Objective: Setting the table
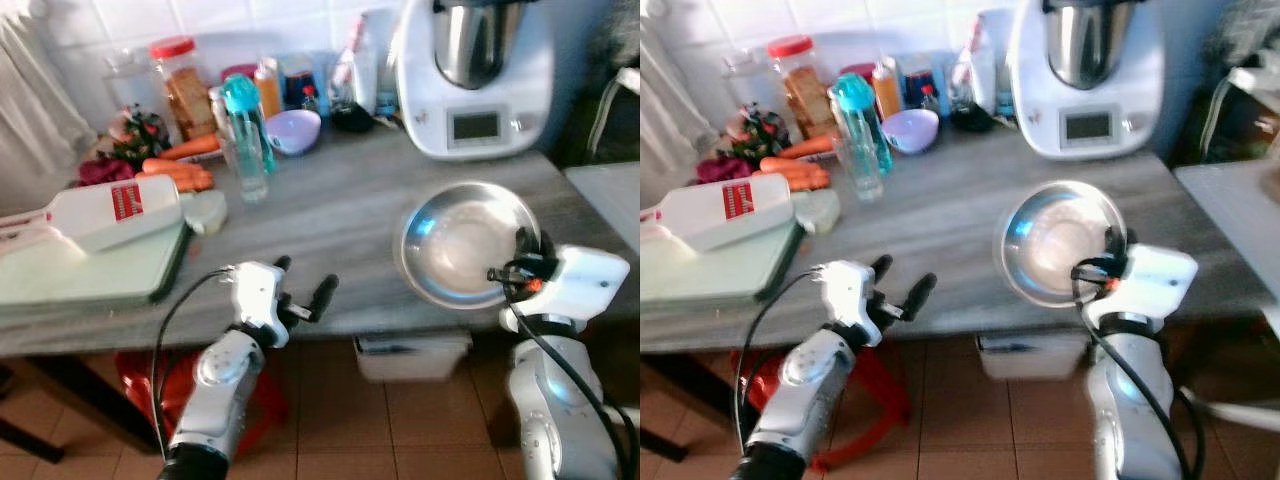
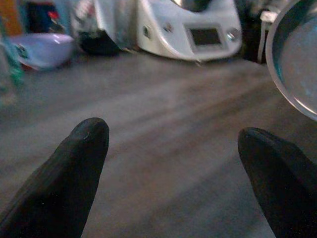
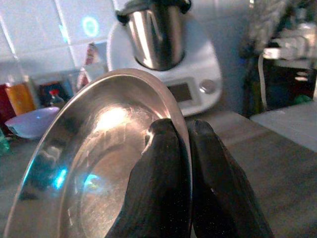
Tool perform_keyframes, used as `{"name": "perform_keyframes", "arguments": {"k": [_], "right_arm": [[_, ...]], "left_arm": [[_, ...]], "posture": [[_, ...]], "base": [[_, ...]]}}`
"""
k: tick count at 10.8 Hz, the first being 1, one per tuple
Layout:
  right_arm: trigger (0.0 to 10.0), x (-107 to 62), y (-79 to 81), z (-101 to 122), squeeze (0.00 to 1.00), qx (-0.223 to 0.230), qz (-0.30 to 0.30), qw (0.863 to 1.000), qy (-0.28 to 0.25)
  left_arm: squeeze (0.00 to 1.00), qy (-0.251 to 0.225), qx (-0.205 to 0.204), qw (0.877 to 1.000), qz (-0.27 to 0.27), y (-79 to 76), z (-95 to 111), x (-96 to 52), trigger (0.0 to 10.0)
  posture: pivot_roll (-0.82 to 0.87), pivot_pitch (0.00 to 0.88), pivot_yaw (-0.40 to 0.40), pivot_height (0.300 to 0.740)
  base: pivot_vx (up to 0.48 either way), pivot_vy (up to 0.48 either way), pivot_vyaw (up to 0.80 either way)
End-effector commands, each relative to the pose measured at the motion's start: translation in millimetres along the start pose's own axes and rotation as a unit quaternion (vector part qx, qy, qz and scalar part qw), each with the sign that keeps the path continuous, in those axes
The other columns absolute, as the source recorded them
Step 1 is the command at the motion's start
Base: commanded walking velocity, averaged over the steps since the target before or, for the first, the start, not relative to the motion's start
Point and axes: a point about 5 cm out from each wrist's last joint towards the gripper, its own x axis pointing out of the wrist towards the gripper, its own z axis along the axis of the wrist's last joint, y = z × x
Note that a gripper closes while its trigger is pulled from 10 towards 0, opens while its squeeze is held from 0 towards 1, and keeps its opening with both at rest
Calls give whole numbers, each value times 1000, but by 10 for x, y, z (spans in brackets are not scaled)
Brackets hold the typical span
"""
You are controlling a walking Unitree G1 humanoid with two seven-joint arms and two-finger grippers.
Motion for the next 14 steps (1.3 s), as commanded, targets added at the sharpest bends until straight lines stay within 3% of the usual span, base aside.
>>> {"name": "perform_keyframes", "arguments": {"k": [1, 6, 9, 12, 14], "right_arm": [[10000, 12, 118, 35, 0, 18, 16, 1000, -10], [10000, 170, 57, -28, 0, 38, -6, 999, -5], [10000, 363, 231, -250, 0, 49, 22, 998, 39], [10000, 516, 365, -488, 0, 120, 15, 988, 97], [10000, 589, 491, -552, 0, 131, 24, 985, 113]], "left_arm": [[0, 11, 12, 1000, 23, 144, -10, -103, 10000], [0, 16, 59, 998, -13, 197, -27, -290, 10000], [0, 33, 75, 997, 0, 296, -69, -421, 10000], [0, 44, 89, 995, -11, 331, -104, -542, 10000], [0, 31, 91, 995, -26, 316, -66, -573, 10000]], "posture": [[-10, 0, 95, 740], [4, 0, 102, 740], [20, 0, 100, 740], [52, 0, 87, 740], [69, 0, 83, 740]], "base": [[0, 0, 0], [0, 0, 0], [0, 0, 0], [0, 0, 0], [0, 0, 0]]}}
